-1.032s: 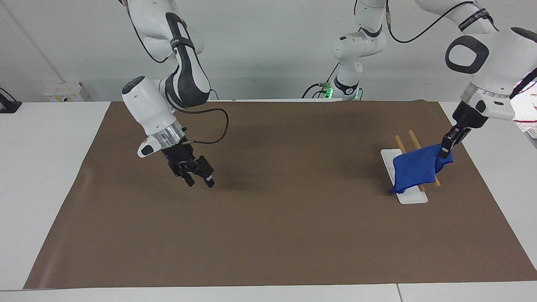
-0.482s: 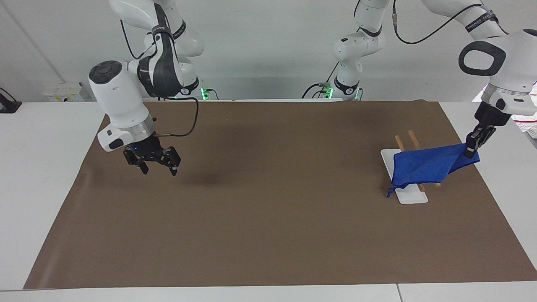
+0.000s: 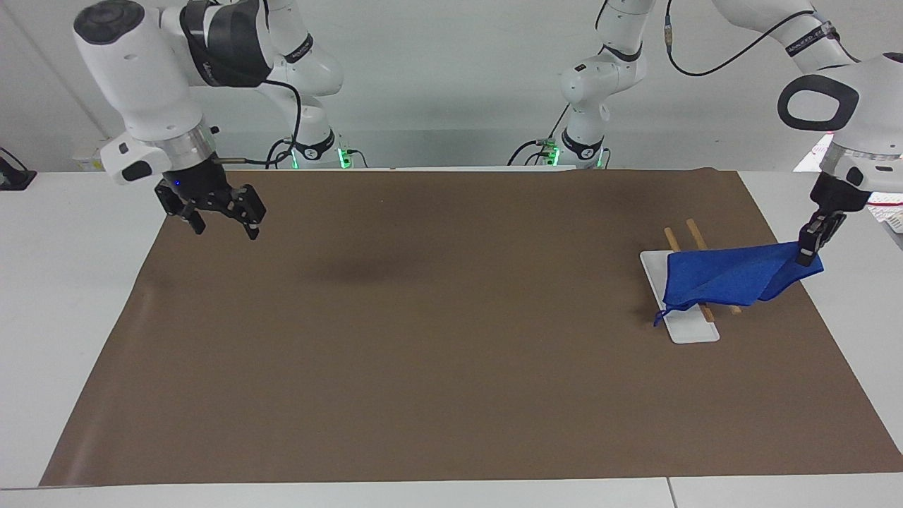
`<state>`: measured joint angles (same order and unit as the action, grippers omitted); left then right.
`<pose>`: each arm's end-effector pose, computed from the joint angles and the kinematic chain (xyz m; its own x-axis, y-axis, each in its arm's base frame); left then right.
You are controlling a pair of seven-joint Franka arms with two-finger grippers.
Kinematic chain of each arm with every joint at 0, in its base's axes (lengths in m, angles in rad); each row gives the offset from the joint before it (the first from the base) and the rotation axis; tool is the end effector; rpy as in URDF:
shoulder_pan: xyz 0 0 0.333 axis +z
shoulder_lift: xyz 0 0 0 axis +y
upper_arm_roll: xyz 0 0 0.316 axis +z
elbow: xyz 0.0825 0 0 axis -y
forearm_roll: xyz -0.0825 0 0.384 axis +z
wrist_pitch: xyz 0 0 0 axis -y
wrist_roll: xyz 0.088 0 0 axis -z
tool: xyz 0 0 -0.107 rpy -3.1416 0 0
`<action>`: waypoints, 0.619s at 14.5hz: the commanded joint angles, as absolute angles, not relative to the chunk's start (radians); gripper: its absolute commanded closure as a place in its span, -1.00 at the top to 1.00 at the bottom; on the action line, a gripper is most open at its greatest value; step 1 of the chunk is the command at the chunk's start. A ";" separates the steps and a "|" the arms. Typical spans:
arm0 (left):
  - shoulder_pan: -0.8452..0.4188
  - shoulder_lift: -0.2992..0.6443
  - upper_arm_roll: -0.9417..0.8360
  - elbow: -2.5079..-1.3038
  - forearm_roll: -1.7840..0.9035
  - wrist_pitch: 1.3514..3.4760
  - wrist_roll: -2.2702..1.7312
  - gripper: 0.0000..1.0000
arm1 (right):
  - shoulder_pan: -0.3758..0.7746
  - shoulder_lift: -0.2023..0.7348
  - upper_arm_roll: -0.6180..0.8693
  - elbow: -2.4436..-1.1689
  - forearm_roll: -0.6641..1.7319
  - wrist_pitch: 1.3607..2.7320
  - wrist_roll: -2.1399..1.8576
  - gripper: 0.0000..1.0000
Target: Right arm passes towel to left arm to hang
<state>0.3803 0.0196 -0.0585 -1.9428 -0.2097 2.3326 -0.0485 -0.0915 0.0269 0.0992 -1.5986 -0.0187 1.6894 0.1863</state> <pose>0.5664 0.1854 0.5095 0.8137 0.4730 0.3379 0.4246 -0.8807 0.2102 0.5735 0.0019 0.6070 0.9822 -0.1757 0.0658 -0.1763 -0.9843 0.0039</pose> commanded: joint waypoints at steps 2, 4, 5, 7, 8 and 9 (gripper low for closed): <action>0.390 -0.001 -0.069 -1.992 -0.196 2.362 -0.119 -1.00 | -0.126 0.057 0.106 -1.517 -0.038 1.594 0.170 1.00; 0.385 -0.031 -0.069 -2.055 -0.196 2.364 -0.172 -1.00 | -0.135 0.057 0.107 -1.516 -0.035 1.580 0.170 1.00; 0.384 -0.044 -0.071 -2.081 -0.196 2.361 -0.196 -1.00 | -0.133 0.057 0.107 -1.517 -0.034 1.578 0.173 1.00; 0.374 -0.060 -0.077 -2.112 -0.196 2.353 -0.279 -1.00 | -0.130 0.057 0.107 -1.520 -0.028 1.577 0.172 1.00; 0.344 -0.060 -0.075 -2.120 -0.196 2.352 -0.326 -1.00 | -0.115 0.051 0.103 -1.523 -0.026 1.572 0.181 1.00; 0.331 -0.060 -0.075 -2.134 -0.196 2.353 -0.371 -1.00 | -0.083 0.049 0.091 -1.523 -0.026 1.556 0.193 1.00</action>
<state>0.3677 -0.0200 -0.0761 -2.0747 -0.2097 2.3368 -0.2771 -0.1150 0.0453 0.0973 -1.5432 -0.0199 1.5930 0.1863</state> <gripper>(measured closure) 0.978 0.000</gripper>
